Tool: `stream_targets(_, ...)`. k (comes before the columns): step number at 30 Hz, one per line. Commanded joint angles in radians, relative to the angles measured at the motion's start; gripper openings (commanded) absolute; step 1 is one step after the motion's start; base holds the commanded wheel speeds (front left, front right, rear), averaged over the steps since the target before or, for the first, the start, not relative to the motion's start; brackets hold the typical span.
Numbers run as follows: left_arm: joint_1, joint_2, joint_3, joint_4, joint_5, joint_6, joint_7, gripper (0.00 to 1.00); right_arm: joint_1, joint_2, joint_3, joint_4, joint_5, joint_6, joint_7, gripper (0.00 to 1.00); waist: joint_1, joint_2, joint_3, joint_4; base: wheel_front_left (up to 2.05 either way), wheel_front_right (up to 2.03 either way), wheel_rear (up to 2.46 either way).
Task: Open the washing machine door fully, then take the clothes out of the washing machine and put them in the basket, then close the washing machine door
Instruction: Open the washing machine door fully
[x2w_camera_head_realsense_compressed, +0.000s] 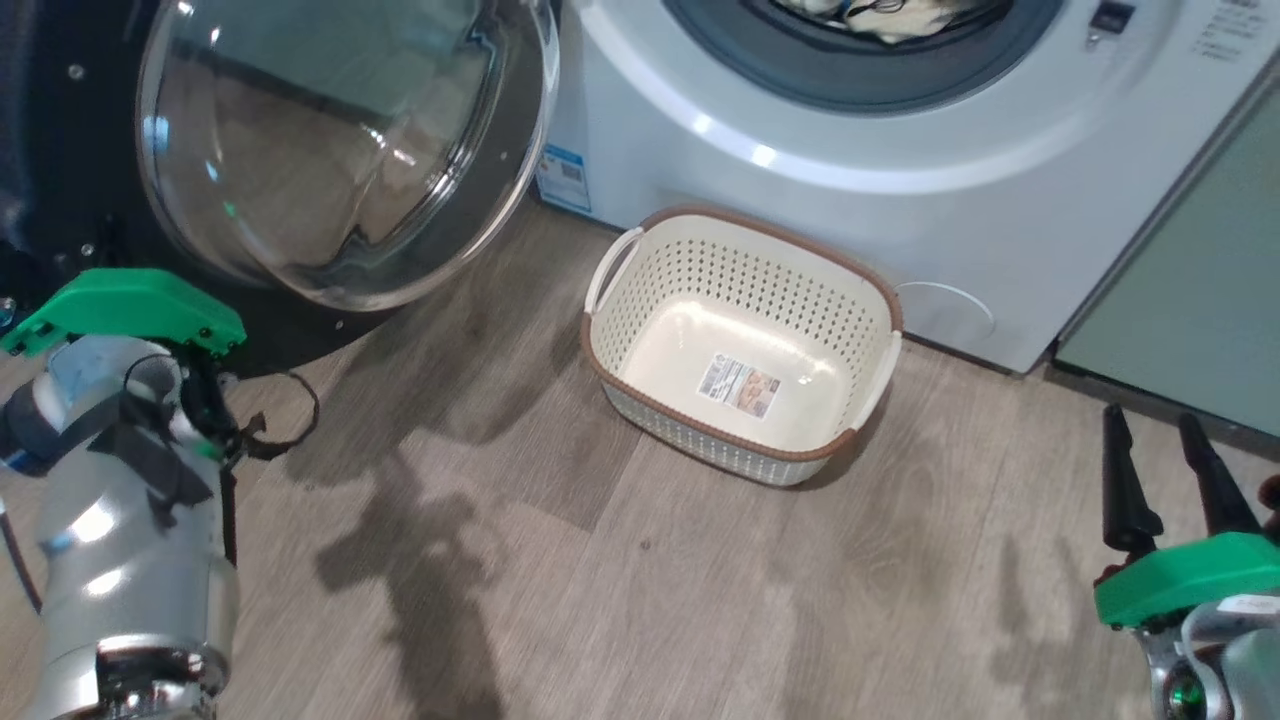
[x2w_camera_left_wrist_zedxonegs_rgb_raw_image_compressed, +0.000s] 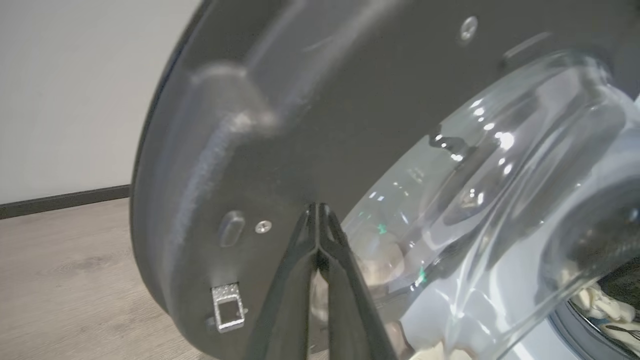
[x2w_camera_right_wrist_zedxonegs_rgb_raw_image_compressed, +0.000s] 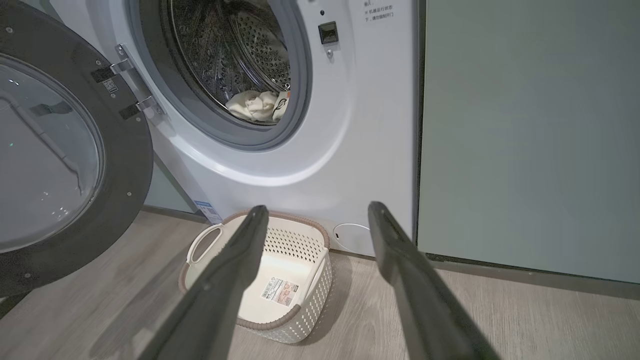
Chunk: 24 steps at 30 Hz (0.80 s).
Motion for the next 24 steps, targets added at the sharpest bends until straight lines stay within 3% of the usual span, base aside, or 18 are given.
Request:
stream_targets(1,-0.006,0.04,0.026,-0.04,0.02,-0.012,-0.006,0.0,-0.019,0.0,0.022,-0.026,0.005,0.004,-0.01,1.0,0.0,0.0,-0.015,-0.012,0.0,0.0,0.0)
stream_targets(4,0.027,0.027,0.03,-0.062,0.048,-0.044,-0.006,0.0,-0.008,0.011,0.021,-0.024,0.007,0.004,-0.01,1.0,0.0,0.0,-0.043,-0.027,0.0,0.0,0.0)
stream_targets(8,0.088,0.008,-0.001,-0.075,0.089,-0.119,-0.006,0.0,0.016,0.028,0.02,-0.023,0.01,0.004,-0.01,1.0,0.0,0.0,-0.09,-0.051,0.0,0.0,0.0)
stream_targets(13,0.185,-0.019,-0.054,-0.119,0.136,-0.168,-0.006,0.0,0.049,0.05,0.014,-0.022,0.012,0.004,-0.01,1.0,0.0,0.0,-0.153,-0.094,0.0,0.0,0.0)
stream_targets(21,0.308,-0.037,-0.142,-0.209,0.152,-0.201,-0.006,0.0,0.073,0.065,0.019,-0.028,0.011,0.004,-0.01,1.0,0.0,0.0,-0.195,-0.164,0.0,0.0,0.0)
stream_targets(22,0.318,-0.035,-0.15,-0.217,0.148,-0.203,-0.006,0.02,0.077,0.066,0.019,-0.029,0.01,0.004,-0.01,1.0,0.0,0.0,-0.2,-0.175,0.0,0.0,0.0)
stream_targets(24,0.331,-0.024,-0.168,-0.22,0.137,-0.205,-0.006,0.15,0.082,0.067,0.02,-0.03,0.01,0.004,-0.01,1.0,0.0,0.0,-0.21,-0.199,0.0,0.0,0.0)
